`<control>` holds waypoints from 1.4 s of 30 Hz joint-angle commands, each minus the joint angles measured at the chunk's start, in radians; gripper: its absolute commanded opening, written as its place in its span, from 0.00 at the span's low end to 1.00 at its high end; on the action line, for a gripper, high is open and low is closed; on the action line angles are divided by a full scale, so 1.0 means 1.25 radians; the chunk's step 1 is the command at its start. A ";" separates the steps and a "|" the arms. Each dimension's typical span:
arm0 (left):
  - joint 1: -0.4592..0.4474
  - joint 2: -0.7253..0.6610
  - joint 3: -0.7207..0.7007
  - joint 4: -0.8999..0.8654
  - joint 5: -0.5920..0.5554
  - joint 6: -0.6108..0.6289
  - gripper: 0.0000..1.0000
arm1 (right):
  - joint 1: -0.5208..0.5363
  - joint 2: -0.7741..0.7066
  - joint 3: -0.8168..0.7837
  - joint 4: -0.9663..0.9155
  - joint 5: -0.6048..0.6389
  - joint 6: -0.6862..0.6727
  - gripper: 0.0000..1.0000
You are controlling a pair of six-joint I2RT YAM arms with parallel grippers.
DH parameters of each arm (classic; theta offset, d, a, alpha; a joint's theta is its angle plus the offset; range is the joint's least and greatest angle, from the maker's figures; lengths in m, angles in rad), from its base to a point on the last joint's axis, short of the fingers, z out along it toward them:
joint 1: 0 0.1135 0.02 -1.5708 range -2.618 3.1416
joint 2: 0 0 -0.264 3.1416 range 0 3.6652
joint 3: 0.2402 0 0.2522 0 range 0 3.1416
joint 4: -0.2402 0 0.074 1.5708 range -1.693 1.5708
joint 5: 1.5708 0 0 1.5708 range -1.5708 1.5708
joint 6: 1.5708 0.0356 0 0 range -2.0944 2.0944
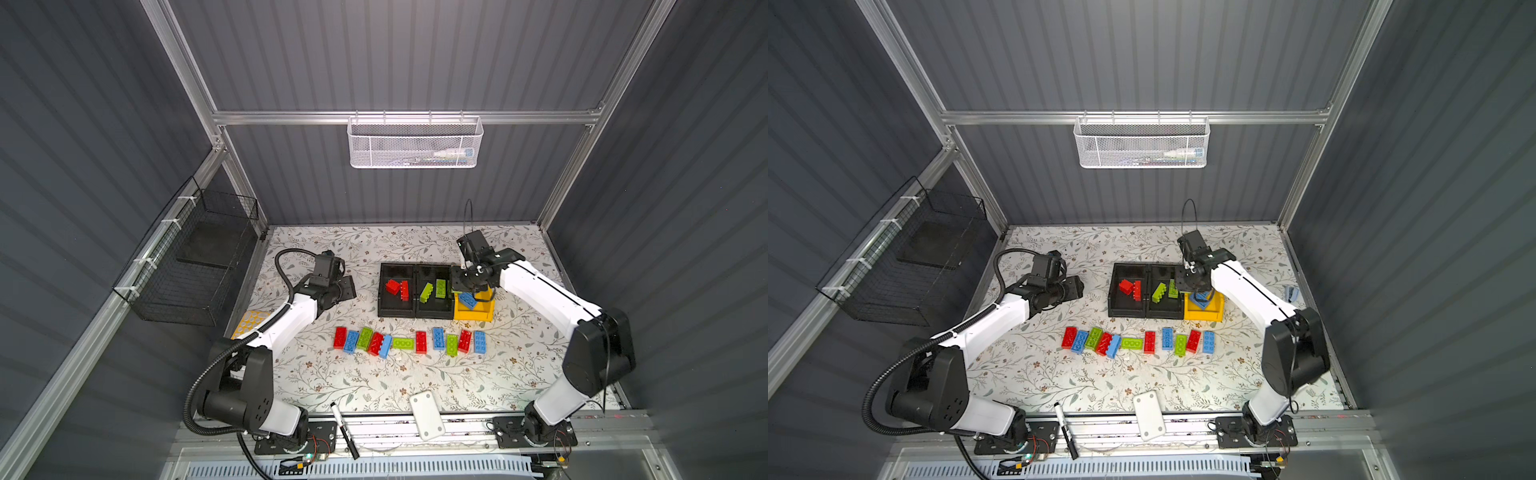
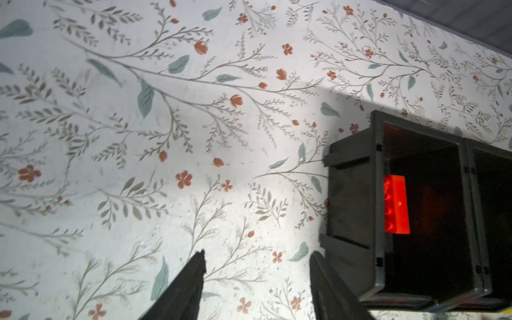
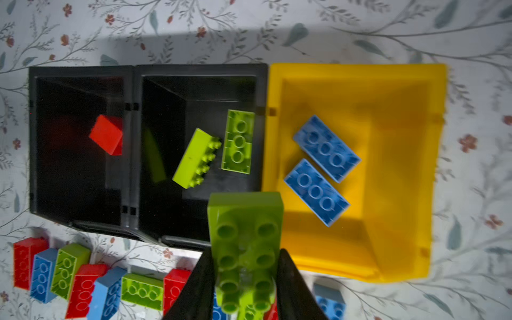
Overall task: Sort the legos into containers by color
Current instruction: Place the lego in the container, then pick up the lego from the middle-left of the table.
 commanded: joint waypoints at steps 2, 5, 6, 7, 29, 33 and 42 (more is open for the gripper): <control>0.021 -0.057 -0.048 -0.034 0.014 -0.037 0.63 | 0.025 0.097 0.079 0.013 -0.039 -0.001 0.28; 0.027 -0.088 -0.084 -0.041 0.015 -0.055 0.65 | 0.031 0.156 0.118 0.015 -0.045 0.002 0.30; 0.028 -0.096 -0.096 -0.041 0.016 -0.061 0.65 | 0.032 0.173 0.129 0.017 -0.046 0.002 0.30; 0.029 -0.101 -0.105 -0.041 0.016 -0.065 0.66 | 0.031 0.186 0.135 0.018 -0.044 0.002 0.31; 0.029 -0.113 -0.214 -0.012 0.059 -0.106 0.74 | 0.017 0.164 0.127 0.033 -0.018 -0.005 0.54; 0.028 -0.110 -0.220 -0.014 0.065 -0.103 0.75 | 0.006 0.128 0.105 0.038 -0.012 -0.004 0.54; 0.020 -0.115 -0.247 -0.025 0.072 -0.100 0.73 | -0.022 0.077 0.056 0.051 -0.003 -0.003 0.54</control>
